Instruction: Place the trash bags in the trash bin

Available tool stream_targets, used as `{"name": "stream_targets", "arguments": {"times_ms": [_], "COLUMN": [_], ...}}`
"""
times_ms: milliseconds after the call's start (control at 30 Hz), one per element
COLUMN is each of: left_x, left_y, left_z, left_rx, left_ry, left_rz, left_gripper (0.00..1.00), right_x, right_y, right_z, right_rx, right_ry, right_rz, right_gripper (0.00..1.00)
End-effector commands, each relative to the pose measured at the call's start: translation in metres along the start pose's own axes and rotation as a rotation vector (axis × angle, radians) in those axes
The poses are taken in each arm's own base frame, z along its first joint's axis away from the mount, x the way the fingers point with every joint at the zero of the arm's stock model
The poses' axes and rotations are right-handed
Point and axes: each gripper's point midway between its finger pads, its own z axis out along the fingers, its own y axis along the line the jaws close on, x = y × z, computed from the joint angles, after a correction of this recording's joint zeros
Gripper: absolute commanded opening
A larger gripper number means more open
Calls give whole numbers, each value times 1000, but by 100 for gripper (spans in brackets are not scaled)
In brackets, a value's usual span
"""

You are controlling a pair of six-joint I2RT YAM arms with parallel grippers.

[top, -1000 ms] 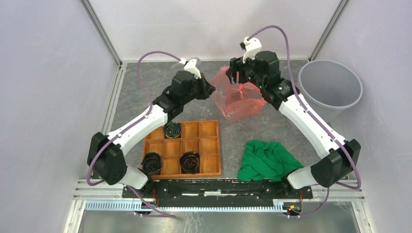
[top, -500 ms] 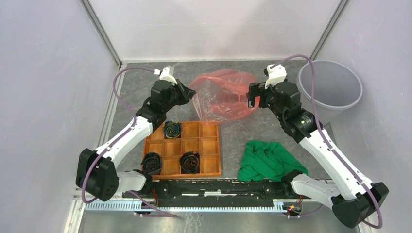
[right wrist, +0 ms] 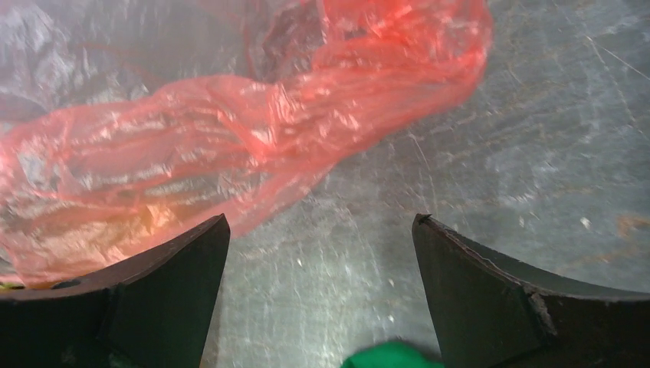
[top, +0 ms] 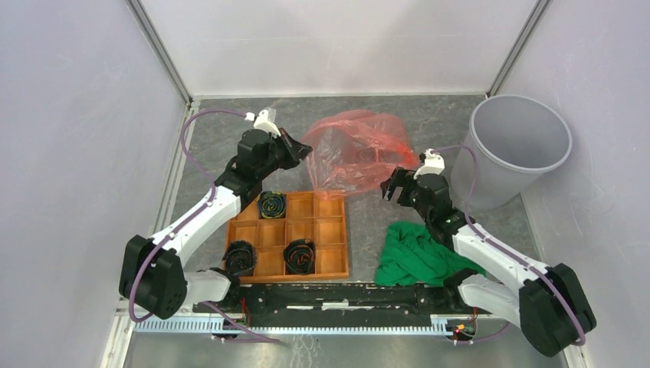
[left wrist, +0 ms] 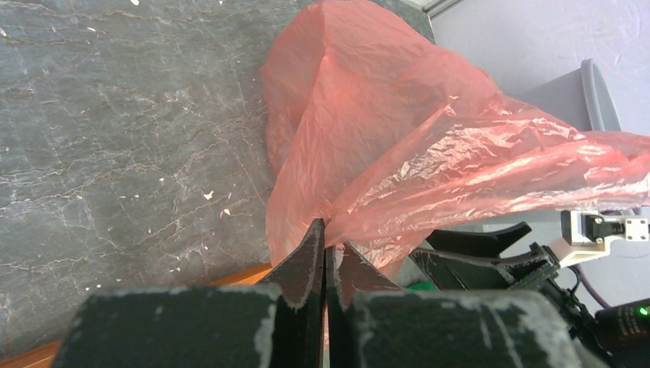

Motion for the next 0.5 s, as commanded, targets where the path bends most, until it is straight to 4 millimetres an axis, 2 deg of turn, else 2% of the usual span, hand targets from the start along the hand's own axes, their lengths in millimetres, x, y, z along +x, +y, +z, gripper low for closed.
{"name": "stream_targets", "arguments": {"times_ms": [0,167,233,267,333,367,400,467], "left_x": [-11,-11,-10,-11,-12,-16,-21,-45], "left_y": [-17,-18,-18,-18,-15,-13,-11,-9], "left_z": [-7,-11,-12,-13,-13,-13,-13,-14], "left_rx": [66,72,70,69,53,35,15,-10], "left_ry": [-39,-39,-39,-41,-48,-57,-69,-109], "left_rz": [-44,-45,-47,-47,-43,-39,-39,-86], "left_gripper": [2,2,2,2,2,2,2,2], "right_x": [-46,-62,-63,-63,-72,-86,-92,-119], "right_y": [30,52,53,49,44,47,47,57], "right_z": [16,26,35,40,50,54,60,70], "right_rx": [-149,-285,-277,-247,-178,-157,-122,-78], "right_ry": [-214,-296,-299,-296,-287,-296,-267,-233], "right_rz": [121,149,149,140,94,63,14,-66], "right_gripper": [93,79,60,44,21,10,2,0]}}
